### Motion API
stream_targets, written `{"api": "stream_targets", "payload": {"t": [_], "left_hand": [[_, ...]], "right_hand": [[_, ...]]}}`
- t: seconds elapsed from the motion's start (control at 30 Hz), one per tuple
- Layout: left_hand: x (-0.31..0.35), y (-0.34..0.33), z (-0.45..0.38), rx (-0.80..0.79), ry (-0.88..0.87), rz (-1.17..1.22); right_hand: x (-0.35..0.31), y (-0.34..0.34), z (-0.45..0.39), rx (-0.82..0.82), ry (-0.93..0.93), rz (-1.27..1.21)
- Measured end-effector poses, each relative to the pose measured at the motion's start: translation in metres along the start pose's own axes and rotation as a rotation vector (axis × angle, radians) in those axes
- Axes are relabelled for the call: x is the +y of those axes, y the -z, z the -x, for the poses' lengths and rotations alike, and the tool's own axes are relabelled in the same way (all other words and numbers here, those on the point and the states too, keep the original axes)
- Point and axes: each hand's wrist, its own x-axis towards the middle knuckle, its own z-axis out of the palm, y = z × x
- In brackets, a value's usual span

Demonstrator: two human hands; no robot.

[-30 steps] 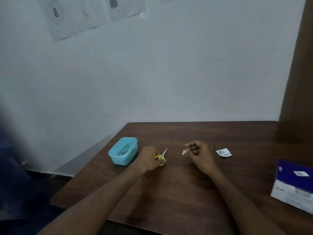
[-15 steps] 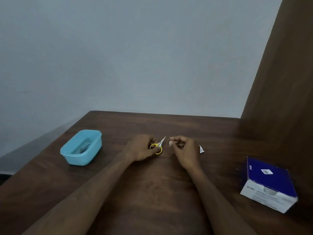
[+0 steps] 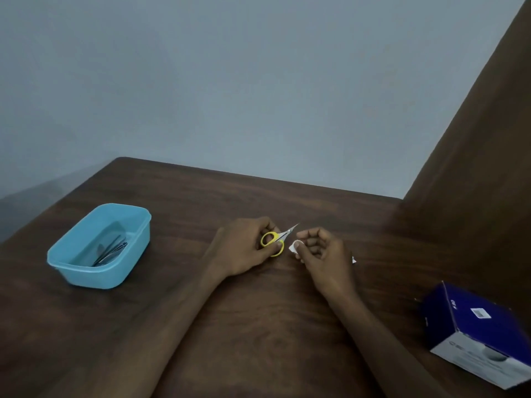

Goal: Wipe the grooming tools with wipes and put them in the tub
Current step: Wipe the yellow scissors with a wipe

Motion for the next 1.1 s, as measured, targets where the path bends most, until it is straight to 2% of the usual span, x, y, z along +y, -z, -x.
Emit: {"api": "stream_targets", "payload": {"t": [0.1,0.27,0.4,0.53,0.63,0.73,0.8,1.1], "left_hand": [[0.0,0.002,0.001,0.003,-0.012,0.039],[-0.004,0.003,-0.004,0.029,0.042,0.253],[-0.003,-0.007,0.001,0.012,0.124,0.363],[-0.001,-0.002,0.0,-0.002,0.117,0.478],[0.004,0.001,-0.001,-0.001,0.093,0.454],[0.002,0.0,-0.002,0.001,0.098,0.412],[-0.001,-0.001,-0.005,0.004,0.116,0.385],[-0.003,-0.003,-0.004,0.021,0.075,0.253]], "right_hand": [[-0.009,0.002,0.004,0.005,0.029,0.071],[-0.021,-0.003,0.005,0.048,0.123,0.239],[-0.013,-0.003,0.011,0.079,0.079,0.218],[-0.012,0.0,0.009,0.075,-0.009,0.099],[-0.01,0.002,0.009,0.112,-0.078,0.0],[-0.011,-0.001,0.005,0.25,-0.16,-0.041],[-0.015,-0.006,-0.003,0.274,-0.191,-0.076],[-0.007,-0.011,-0.013,0.051,-0.118,-0.202]]}}
